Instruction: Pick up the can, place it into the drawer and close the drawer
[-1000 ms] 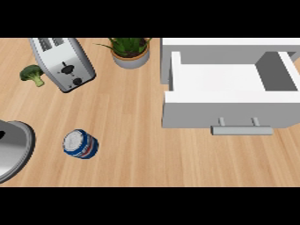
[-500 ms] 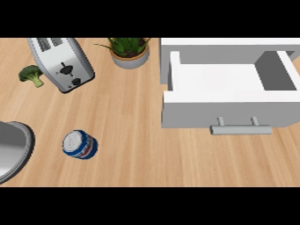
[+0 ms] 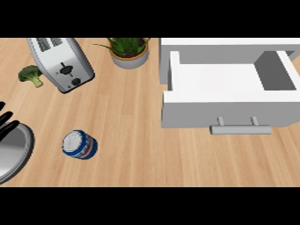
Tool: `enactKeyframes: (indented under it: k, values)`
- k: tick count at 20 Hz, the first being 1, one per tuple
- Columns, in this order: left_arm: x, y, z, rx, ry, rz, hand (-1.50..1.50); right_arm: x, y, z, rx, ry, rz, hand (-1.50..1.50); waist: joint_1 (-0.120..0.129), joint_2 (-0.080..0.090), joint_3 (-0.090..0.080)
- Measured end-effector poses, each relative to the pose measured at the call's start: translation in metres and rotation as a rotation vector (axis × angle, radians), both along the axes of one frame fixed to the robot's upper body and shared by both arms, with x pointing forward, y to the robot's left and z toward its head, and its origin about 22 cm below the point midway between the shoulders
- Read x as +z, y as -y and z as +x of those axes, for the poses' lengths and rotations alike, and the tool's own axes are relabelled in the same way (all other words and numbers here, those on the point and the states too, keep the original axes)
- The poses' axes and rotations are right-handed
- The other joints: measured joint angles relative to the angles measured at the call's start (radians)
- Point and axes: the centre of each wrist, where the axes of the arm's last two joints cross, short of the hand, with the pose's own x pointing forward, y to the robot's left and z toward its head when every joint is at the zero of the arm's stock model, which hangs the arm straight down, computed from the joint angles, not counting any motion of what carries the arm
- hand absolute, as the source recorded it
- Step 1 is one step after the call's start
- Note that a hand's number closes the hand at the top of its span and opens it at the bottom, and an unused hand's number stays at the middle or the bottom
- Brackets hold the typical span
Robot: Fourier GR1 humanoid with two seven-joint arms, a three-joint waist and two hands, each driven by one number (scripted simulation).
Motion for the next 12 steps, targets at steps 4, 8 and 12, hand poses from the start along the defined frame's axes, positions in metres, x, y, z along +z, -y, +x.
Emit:
enactKeyframes:
  k: [4, 8, 12]
  values:
    - [-0.010, 0.011, 0.011, 0.004, -0.031, -0.006, -1.50, 0.003, 0.008, -0.005, 0.001, 0.007, 0.004, -1.50, 0.000, 0.000, 0.000]
    - [-0.024, 0.022, 0.020, 0.012, -0.049, 0.002, -1.50, 0.003, 0.013, -0.010, 0.000, -0.003, 0.003, -1.50, 0.000, 0.000, 0.000]
    - [-0.041, 0.029, 0.021, 0.018, -0.057, 0.025, -1.50, 0.004, 0.017, -0.009, -0.011, -0.006, 0.006, -1.50, 0.002, 0.000, 0.000]
